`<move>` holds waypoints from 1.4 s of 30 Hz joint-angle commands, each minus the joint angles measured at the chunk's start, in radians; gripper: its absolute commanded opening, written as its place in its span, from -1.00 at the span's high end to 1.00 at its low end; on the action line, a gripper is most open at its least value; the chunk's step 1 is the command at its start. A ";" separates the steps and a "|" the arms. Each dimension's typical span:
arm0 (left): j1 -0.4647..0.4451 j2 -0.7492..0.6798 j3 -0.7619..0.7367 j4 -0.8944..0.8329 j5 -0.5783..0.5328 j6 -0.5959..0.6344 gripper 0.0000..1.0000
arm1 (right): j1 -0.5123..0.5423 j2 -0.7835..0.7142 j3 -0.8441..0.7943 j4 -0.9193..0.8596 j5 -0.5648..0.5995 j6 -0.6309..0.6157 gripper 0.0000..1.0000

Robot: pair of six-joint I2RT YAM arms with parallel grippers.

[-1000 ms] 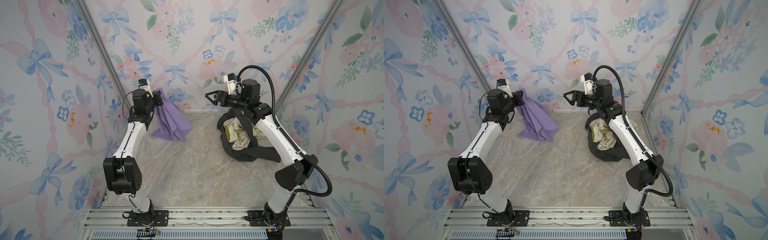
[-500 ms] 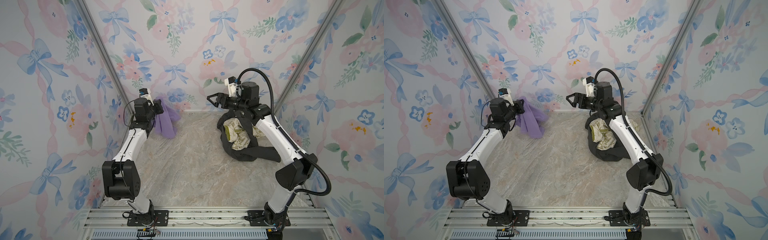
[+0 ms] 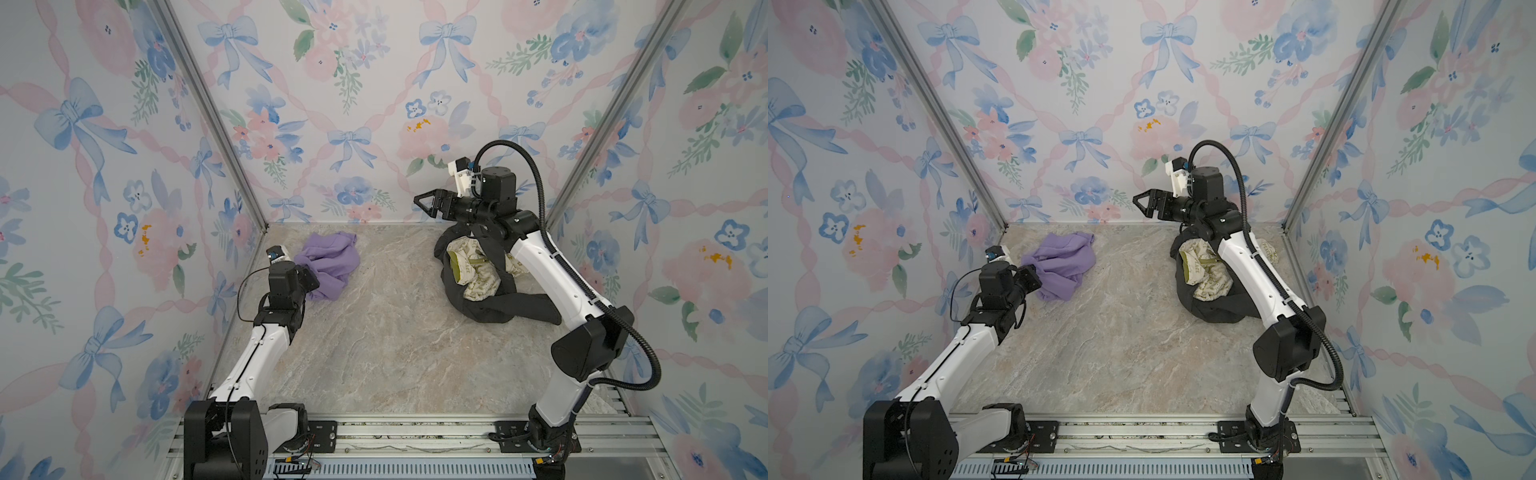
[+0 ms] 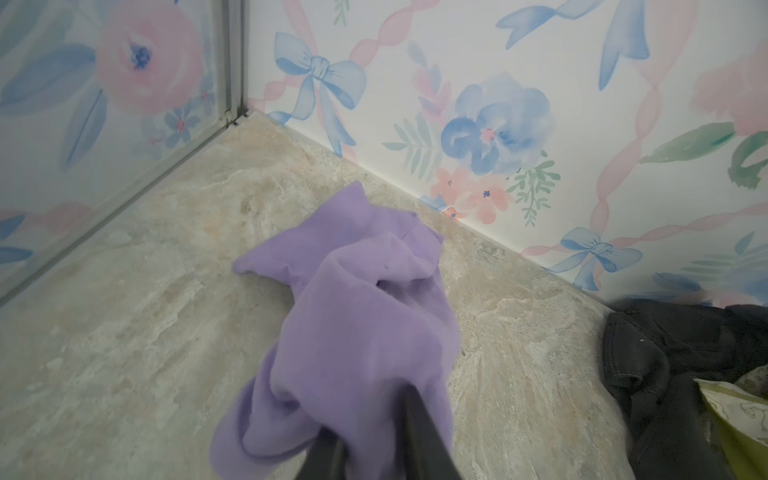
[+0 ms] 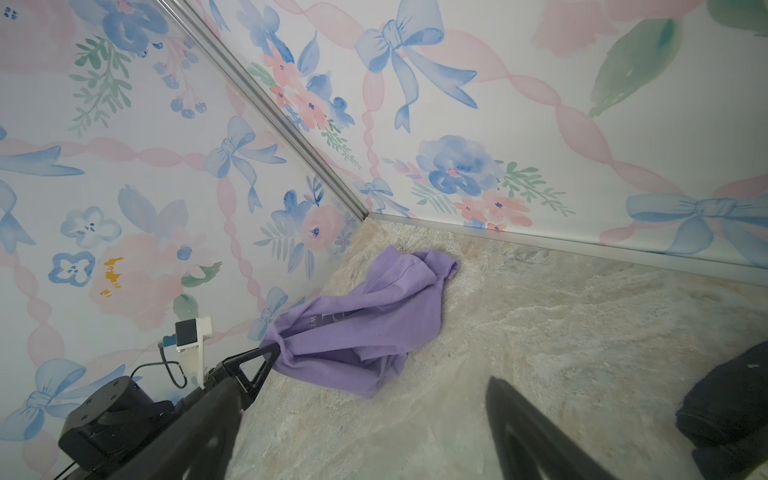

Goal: Pick out a specific cloth from the pile
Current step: 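Open the left gripper to drop the shirt while the right arm lowers to the pile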

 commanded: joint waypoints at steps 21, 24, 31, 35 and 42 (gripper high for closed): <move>0.000 -0.125 0.209 -0.205 -0.173 0.032 -0.96 | -0.058 -0.096 -0.144 0.050 0.084 -0.083 -1.00; 0.001 -0.107 0.134 -0.047 -0.147 0.119 -0.96 | -0.084 -0.148 -0.257 0.091 0.177 -0.121 -0.94; 0.001 -0.091 -0.147 0.414 -0.230 0.203 -0.96 | -0.188 -0.310 -0.580 0.179 0.427 -0.249 -0.94; 0.001 0.035 -0.172 0.504 -0.166 0.311 -0.96 | -0.286 -0.385 -0.810 0.304 0.513 -0.262 -0.94; 0.001 0.173 -0.252 0.672 -0.192 0.337 -0.96 | -0.384 -0.456 -1.089 0.464 0.615 -0.375 -0.94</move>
